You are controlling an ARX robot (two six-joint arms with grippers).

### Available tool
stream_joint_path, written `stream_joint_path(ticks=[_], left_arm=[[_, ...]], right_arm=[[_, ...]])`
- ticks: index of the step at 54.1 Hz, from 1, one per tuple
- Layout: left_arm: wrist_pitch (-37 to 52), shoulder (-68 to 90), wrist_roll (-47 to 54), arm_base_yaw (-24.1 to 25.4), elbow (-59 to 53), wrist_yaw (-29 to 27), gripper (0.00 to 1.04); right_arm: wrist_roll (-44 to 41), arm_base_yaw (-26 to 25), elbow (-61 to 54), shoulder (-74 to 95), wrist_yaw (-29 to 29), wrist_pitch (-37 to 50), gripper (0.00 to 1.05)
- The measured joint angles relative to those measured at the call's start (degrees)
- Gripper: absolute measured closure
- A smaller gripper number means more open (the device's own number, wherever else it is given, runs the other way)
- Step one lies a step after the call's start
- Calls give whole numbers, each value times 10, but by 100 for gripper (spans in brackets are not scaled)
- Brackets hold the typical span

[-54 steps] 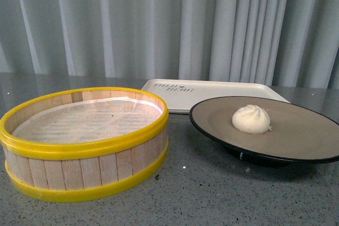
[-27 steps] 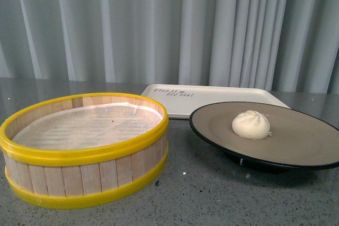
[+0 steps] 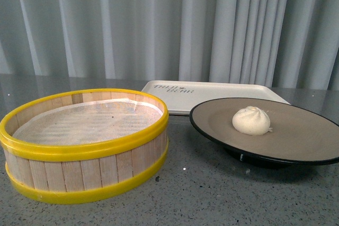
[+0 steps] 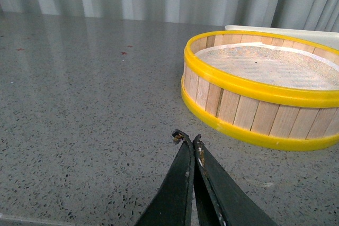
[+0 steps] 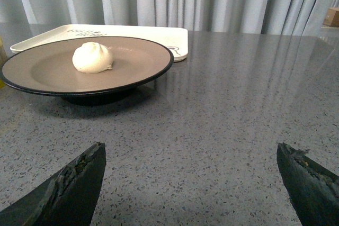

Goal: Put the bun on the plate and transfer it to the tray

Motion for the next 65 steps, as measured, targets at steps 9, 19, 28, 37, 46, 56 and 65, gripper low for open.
stream_joint_path(ticks=[9, 19, 28, 37, 46, 56, 65], left_arm=[[-77, -60, 0, 0, 0, 0, 101], [-110, -109, 0, 0, 0, 0, 101], [-112, -109, 0, 0, 0, 0, 101], [-112, -109, 0, 0, 0, 0, 101], [-112, -108, 0, 0, 0, 0, 101], [-112, -109, 0, 0, 0, 0, 71], [-112, -109, 0, 0, 0, 0, 38]], right_arm=[[0, 0, 0, 0, 0, 0, 8], [0, 0, 0, 0, 0, 0, 8], [0, 0, 0, 0, 0, 0, 8], [0, 0, 0, 0, 0, 0, 8], [0, 0, 0, 0, 0, 0, 8], [0, 0, 0, 0, 0, 0, 8], [0, 0, 0, 0, 0, 0, 8]])
